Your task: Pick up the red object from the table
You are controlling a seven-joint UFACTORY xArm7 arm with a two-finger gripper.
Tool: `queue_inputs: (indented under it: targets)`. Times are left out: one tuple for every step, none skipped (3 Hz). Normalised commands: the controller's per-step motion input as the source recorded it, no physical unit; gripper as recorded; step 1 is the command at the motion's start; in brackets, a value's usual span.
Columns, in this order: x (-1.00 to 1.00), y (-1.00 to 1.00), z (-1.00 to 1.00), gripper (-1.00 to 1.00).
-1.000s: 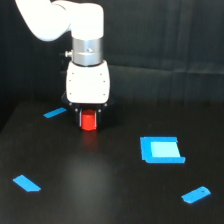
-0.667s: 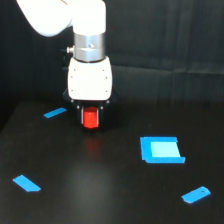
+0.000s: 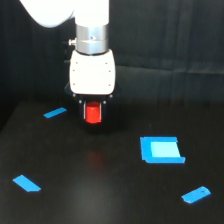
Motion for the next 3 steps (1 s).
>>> queue_inputs:
  targets:
    - [0.14,-0.33,0.89,-1.0]
    - [0.01,-0.26,1.0,-0.96]
    - [0.1,-0.1,0.87,-1.0]
